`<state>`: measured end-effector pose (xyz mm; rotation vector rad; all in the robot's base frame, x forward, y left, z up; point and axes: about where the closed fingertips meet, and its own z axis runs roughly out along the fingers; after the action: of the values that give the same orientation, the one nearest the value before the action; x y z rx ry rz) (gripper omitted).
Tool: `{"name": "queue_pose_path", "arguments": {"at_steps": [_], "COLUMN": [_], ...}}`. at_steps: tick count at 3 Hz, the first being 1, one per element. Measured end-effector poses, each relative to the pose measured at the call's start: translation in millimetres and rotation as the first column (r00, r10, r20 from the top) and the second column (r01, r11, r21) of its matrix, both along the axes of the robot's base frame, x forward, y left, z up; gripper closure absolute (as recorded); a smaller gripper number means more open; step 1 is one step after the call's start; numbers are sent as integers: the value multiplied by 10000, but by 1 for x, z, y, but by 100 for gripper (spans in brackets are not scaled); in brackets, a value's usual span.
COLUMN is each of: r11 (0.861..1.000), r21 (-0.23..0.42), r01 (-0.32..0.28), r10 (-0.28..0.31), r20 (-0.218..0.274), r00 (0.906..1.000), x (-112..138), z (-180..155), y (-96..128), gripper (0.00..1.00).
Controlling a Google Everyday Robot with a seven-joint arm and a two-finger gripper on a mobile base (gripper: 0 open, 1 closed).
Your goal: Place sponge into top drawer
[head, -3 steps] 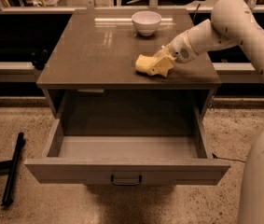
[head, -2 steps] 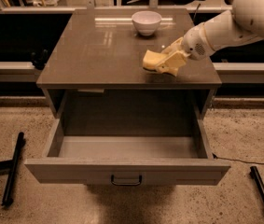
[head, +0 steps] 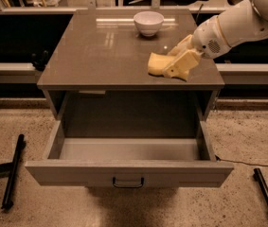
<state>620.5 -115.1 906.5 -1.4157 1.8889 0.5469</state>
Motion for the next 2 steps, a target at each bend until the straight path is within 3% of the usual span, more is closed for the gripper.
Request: {"name": "queue_pose_path", "arguments": {"at_steps": [1, 2], "r11": [9995, 9980], "r21": [44, 250], "r01": [-312, -575], "r10": [313, 593], "r20": [-341, -799], "r00": [9989, 9950], "x": [-11, -40], "z": [-19, -40], "y": [14, 32], "gripper": [100, 100]}}
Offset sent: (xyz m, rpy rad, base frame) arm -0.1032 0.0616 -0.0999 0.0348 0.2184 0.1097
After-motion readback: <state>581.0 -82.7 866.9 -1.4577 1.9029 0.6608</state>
